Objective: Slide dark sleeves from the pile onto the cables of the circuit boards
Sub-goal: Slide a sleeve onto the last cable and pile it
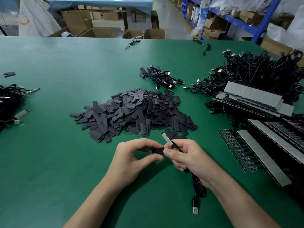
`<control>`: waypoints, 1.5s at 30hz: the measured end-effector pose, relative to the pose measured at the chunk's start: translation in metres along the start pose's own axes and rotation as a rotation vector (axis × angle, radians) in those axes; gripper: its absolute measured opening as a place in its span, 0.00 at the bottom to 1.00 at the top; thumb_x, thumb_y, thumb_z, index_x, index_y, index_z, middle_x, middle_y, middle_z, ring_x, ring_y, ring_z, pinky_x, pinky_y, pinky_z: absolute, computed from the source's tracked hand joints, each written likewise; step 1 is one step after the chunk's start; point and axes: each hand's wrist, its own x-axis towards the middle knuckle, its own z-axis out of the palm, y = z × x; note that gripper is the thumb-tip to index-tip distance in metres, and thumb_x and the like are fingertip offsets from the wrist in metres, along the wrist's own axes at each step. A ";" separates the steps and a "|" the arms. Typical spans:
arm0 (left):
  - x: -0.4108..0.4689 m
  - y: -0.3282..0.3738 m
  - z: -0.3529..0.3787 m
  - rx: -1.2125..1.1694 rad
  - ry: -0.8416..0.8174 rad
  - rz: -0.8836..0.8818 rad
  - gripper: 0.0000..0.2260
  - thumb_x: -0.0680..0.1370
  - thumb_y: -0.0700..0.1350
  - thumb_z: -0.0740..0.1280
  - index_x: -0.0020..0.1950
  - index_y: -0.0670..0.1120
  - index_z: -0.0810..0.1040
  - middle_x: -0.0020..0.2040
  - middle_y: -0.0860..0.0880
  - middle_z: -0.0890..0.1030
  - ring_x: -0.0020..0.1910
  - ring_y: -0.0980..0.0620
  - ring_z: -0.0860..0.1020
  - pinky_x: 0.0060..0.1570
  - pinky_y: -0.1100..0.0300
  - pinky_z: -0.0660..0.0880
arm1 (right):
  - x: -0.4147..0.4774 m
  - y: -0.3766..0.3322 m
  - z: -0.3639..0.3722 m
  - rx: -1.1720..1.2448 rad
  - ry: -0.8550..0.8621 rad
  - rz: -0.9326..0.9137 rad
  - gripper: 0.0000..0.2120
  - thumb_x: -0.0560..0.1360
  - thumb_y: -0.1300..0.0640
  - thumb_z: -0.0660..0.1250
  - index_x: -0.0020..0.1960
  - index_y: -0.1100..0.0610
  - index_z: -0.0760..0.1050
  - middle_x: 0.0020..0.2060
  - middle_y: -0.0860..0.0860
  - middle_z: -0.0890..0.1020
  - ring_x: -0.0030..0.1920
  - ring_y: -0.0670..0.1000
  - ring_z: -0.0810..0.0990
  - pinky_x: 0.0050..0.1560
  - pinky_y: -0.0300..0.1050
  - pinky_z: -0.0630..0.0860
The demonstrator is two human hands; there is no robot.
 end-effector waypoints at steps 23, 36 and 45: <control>0.000 -0.002 -0.003 0.196 -0.012 0.088 0.09 0.73 0.52 0.78 0.51 0.51 0.86 0.46 0.60 0.85 0.46 0.59 0.83 0.49 0.64 0.77 | 0.002 0.001 0.001 -0.086 0.025 0.018 0.05 0.81 0.64 0.68 0.47 0.58 0.79 0.25 0.49 0.67 0.25 0.46 0.62 0.29 0.40 0.63; 0.000 -0.001 -0.003 0.200 -0.020 0.106 0.09 0.73 0.53 0.77 0.50 0.52 0.86 0.46 0.60 0.85 0.46 0.58 0.83 0.48 0.62 0.77 | 0.001 0.001 0.003 -0.048 0.032 0.019 0.09 0.79 0.64 0.70 0.43 0.52 0.81 0.26 0.47 0.67 0.25 0.46 0.61 0.29 0.42 0.59; -0.001 0.003 -0.006 0.355 -0.045 0.200 0.06 0.75 0.50 0.78 0.51 0.52 0.85 0.46 0.59 0.84 0.45 0.60 0.82 0.45 0.55 0.80 | 0.001 0.002 0.006 -0.239 0.091 -0.015 0.11 0.79 0.62 0.70 0.39 0.51 0.78 0.27 0.46 0.67 0.28 0.47 0.64 0.32 0.46 0.62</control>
